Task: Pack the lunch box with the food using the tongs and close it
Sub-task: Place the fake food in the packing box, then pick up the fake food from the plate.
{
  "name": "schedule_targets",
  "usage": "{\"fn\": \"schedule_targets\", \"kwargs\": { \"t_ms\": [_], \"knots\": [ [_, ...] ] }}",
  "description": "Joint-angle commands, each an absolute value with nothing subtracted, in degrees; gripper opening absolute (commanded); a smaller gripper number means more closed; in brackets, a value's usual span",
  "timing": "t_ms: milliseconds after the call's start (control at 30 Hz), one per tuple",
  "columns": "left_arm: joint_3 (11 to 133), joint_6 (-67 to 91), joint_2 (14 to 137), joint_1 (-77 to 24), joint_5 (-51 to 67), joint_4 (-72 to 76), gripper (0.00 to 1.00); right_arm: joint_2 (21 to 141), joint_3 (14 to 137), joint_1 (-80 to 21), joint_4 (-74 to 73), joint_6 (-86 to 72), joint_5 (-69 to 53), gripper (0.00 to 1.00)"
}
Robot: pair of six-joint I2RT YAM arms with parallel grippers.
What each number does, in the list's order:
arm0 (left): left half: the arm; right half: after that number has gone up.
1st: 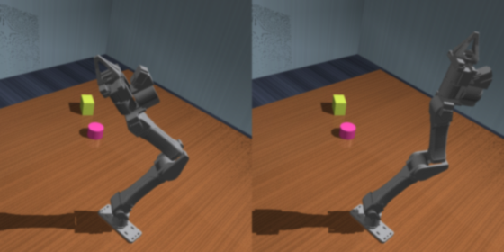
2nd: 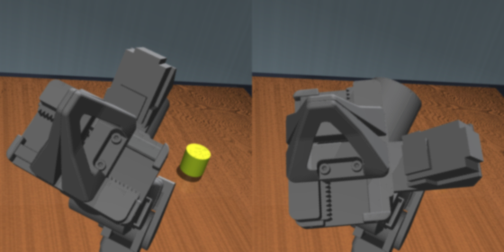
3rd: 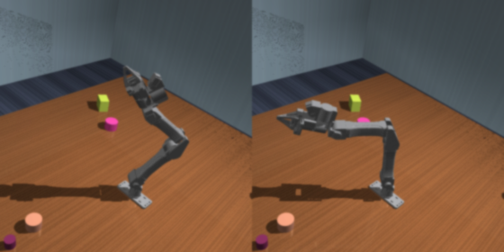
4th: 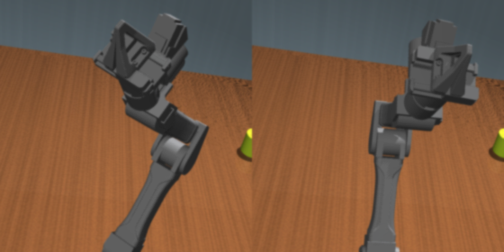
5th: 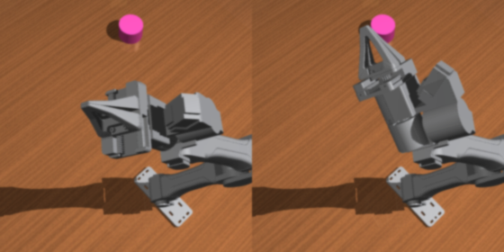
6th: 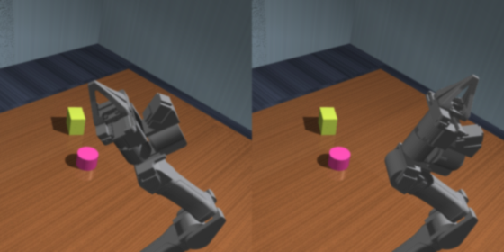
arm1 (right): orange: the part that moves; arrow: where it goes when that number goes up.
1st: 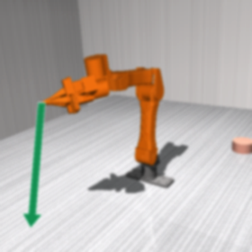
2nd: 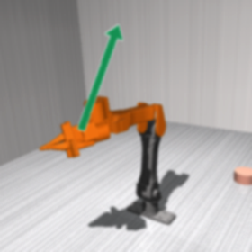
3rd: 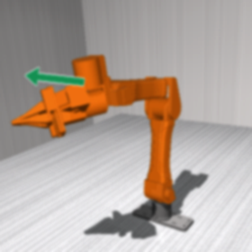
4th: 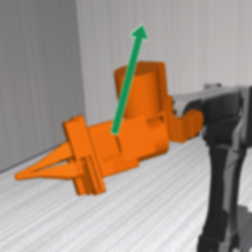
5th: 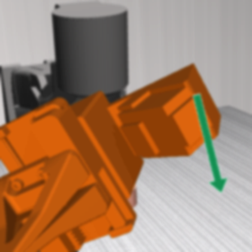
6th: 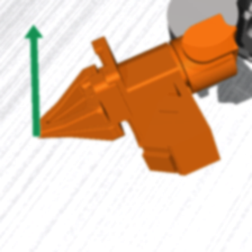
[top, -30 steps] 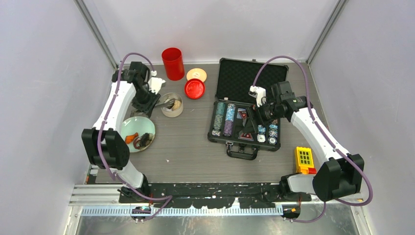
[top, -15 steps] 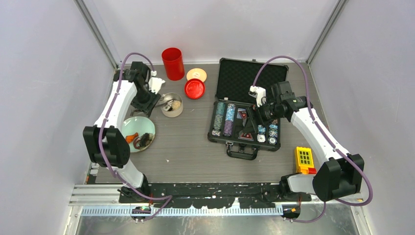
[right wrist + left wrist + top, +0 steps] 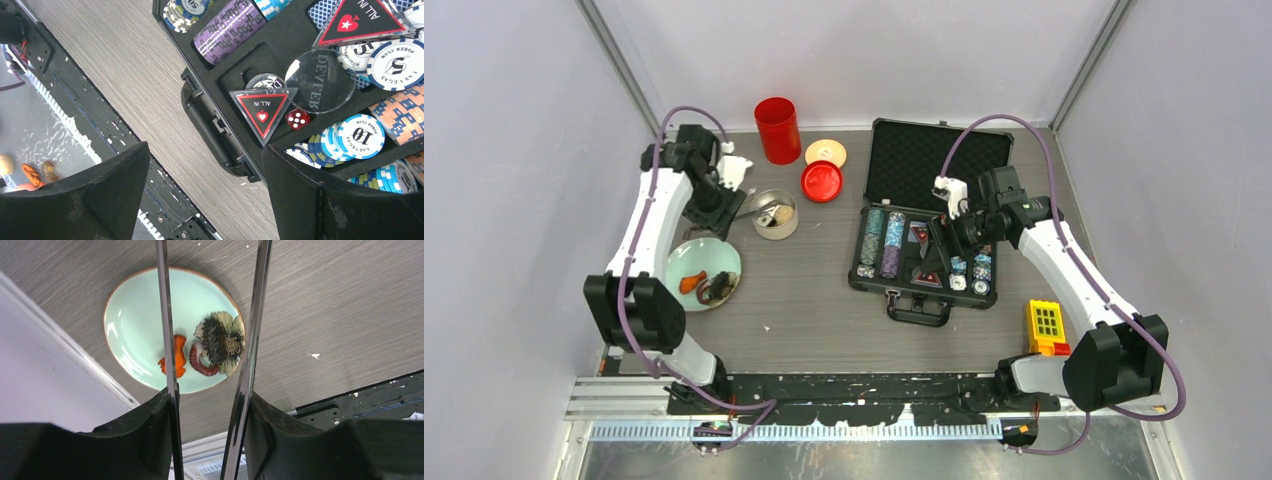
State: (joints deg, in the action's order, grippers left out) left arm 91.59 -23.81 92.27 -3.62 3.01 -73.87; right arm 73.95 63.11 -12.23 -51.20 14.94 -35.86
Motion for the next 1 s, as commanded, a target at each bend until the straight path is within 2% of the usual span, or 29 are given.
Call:
{"fn": "schedule_targets", "kwargs": {
  "t_ms": [0,400,633,967],
  "knots": [
    [92.6,-24.6,86.2,0.8,5.4,-76.9,0.48,72.8,65.0,-12.0,-51.5,15.8,-37.3,0.87],
    [81.2,-38.8,76.1,21.3,10.1,-83.2,0.47,74.2,65.4,-12.0,-51.4,15.7,-40.3,0.87],
    [75.5,-50.2,75.1,33.8,9.7,-84.7,0.44,75.0,65.1,-12.0,-51.6,15.8,-41.2,0.87],
    [71.0,-57.7,75.1,42.6,8.7,-82.7,0.47,76.1,65.1,-12.0,-51.5,15.8,-42.2,0.88]
  ]
}}
